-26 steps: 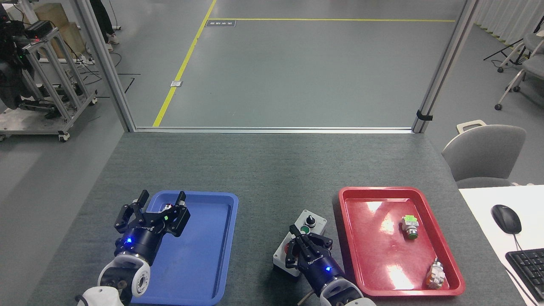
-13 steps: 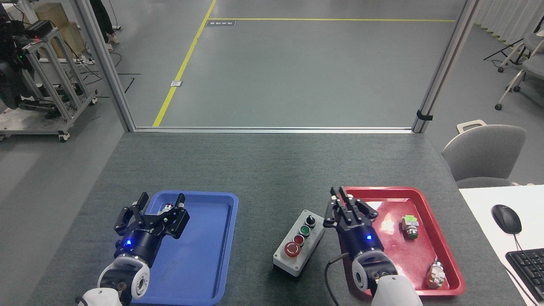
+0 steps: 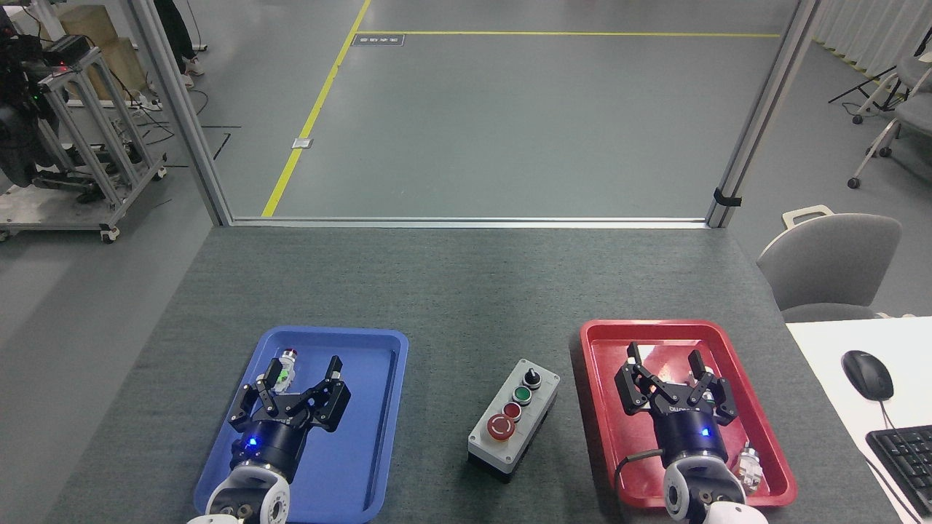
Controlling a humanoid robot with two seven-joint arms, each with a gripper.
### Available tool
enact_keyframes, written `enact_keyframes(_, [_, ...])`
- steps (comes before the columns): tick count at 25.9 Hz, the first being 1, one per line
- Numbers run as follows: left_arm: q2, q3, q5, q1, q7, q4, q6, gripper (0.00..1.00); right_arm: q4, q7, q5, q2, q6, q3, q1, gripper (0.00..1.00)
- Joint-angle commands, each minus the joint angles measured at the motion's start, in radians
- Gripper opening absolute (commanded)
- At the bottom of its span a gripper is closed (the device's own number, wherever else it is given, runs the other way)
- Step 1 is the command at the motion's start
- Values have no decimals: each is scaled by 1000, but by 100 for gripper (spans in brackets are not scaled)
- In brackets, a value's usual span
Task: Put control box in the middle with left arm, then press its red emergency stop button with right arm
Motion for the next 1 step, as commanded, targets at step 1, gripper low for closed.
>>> enact_keyframes(1, [-3,1,1,2,0,2,-2,99,-2,-8,0,6,2,-1,1,100])
